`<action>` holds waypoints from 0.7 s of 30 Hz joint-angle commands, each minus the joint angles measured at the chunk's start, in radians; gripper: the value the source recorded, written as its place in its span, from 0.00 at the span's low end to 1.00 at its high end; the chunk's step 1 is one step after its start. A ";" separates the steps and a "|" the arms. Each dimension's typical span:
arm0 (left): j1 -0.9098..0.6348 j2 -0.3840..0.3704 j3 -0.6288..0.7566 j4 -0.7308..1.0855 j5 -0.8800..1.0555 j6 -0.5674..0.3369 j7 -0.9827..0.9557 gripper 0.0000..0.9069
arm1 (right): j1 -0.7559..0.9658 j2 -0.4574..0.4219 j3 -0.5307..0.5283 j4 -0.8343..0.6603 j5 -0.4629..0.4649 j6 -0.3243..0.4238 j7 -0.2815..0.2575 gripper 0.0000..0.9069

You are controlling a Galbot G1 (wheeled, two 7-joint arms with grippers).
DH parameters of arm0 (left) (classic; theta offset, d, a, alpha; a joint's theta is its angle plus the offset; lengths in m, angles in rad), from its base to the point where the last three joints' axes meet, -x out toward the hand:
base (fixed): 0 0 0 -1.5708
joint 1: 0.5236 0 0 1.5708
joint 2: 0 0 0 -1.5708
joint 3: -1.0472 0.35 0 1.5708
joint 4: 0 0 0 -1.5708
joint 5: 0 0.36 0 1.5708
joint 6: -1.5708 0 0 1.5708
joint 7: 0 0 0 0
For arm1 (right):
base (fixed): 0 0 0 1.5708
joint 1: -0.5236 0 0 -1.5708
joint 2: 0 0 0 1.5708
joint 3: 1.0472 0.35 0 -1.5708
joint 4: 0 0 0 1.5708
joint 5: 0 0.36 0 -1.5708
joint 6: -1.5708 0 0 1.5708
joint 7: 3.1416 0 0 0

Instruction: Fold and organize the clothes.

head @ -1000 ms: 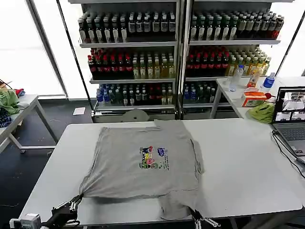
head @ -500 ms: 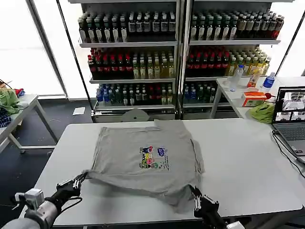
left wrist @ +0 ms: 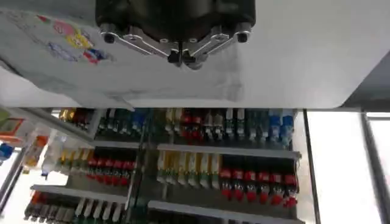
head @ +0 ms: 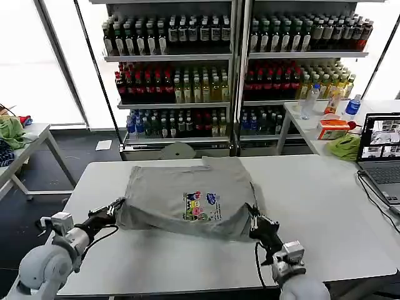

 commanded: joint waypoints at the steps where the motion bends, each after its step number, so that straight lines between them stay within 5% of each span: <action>1: -0.157 0.004 0.071 0.137 -0.002 0.001 -0.001 0.01 | 0.213 0.048 -0.034 -0.234 -0.025 -0.006 0.011 0.00; 4: -0.179 -0.014 0.084 0.190 0.019 0.001 -0.002 0.01 | 0.254 0.091 -0.048 -0.310 -0.054 -0.003 -0.002 0.00; 5: -0.182 -0.018 0.088 0.197 0.025 0.001 -0.008 0.01 | 0.267 0.102 -0.055 -0.339 -0.064 -0.001 -0.005 0.11; 6: -0.182 -0.024 0.090 0.210 0.032 0.000 -0.011 0.01 | 0.283 0.119 -0.062 -0.367 -0.076 0.006 -0.012 0.83; 7: -0.179 -0.028 0.090 0.218 0.043 0.000 -0.011 0.06 | 0.291 0.127 -0.066 -0.380 -0.081 0.006 -0.013 1.00; 8: -0.171 -0.034 0.089 0.224 0.049 0.000 -0.011 0.06 | 0.303 0.138 -0.069 -0.398 -0.085 0.006 -0.015 1.00; 9: -0.161 -0.036 0.087 0.226 0.053 0.000 -0.011 1.00 | 0.311 0.148 -0.075 -0.412 -0.084 0.005 -0.017 1.00; 21: -0.046 -0.039 0.000 0.129 0.098 -0.002 0.010 1.00 | 0.200 0.101 -0.051 -0.240 -0.044 0.004 -0.013 1.00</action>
